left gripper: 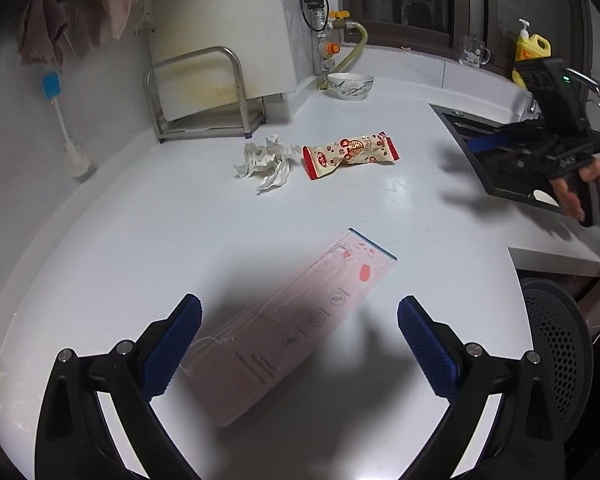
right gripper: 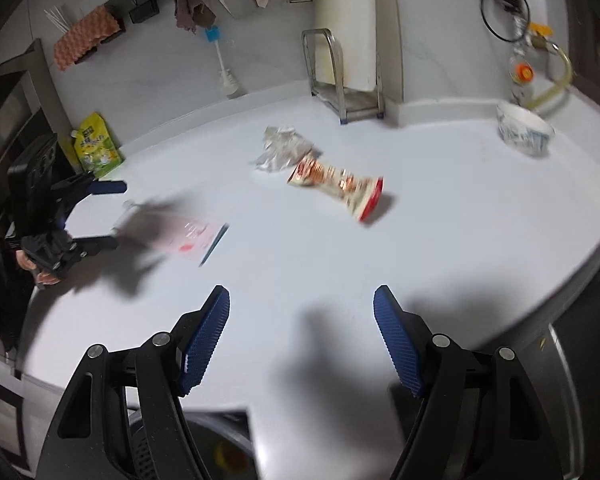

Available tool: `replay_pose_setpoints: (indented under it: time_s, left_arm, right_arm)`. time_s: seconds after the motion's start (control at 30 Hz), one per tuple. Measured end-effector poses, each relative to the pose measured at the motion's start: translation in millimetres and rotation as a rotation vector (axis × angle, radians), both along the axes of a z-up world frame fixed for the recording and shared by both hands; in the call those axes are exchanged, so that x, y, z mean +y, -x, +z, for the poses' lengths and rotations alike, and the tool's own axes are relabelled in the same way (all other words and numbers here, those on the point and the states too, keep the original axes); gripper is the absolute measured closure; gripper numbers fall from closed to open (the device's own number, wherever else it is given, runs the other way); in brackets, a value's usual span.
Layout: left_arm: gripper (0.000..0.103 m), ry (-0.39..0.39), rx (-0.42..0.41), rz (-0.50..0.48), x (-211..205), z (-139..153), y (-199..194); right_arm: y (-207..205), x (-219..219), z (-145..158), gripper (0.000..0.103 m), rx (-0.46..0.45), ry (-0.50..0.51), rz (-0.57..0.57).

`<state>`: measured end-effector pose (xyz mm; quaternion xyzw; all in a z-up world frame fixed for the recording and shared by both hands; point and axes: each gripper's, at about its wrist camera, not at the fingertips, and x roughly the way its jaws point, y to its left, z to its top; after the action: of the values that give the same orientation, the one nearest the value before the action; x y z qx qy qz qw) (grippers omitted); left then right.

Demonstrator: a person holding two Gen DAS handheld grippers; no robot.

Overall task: Collect trash
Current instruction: 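Grasp the red-and-white snack wrapper with the right tool while the left tool grasps the pink toothbrush package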

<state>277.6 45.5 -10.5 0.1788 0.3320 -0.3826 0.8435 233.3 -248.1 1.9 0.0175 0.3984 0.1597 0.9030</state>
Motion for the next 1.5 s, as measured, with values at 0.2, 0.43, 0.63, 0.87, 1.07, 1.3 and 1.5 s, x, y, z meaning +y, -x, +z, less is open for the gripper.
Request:
replay_pose_setpoints:
  time_s: [0.2, 0.43, 0.63, 0.87, 1.07, 1.3, 1.5]
  left_arm:
    - [0.006, 0.017, 0.036, -0.034, 1, -6, -9]
    - [0.006, 0.017, 0.06, -0.044, -1, -15, -12]
    - [0.006, 0.013, 0.064, -0.049, 0, -16, -14]
    - [0.006, 0.012, 0.077, -0.035, 5, -17, -20]
    - [0.006, 0.002, 0.096, -0.048, 4, -18, -24]
    - [0.006, -0.025, 0.111, -0.106, -4, -19, -27]
    - [0.006, -0.076, 0.115, -0.158, -13, -25, -23]
  right_arm:
    - [-62, 3, 0, 0.032, -0.001, 0.056, 0.014]
    - [-102, 11, -9, 0.032, -0.009, 0.165, 0.056]
    - [-115, 25, -17, 0.032, -0.003, 0.223, 0.093]
    - [-128, 39, -26, 0.032, 0.002, 0.277, 0.117]
    - [-135, 49, -35, 0.032, 0.018, 0.275, 0.144]
    - [-138, 52, -41, 0.074, 0.063, 0.248, 0.169]
    - [-125, 42, -40, 0.076, 0.075, 0.206, 0.165]
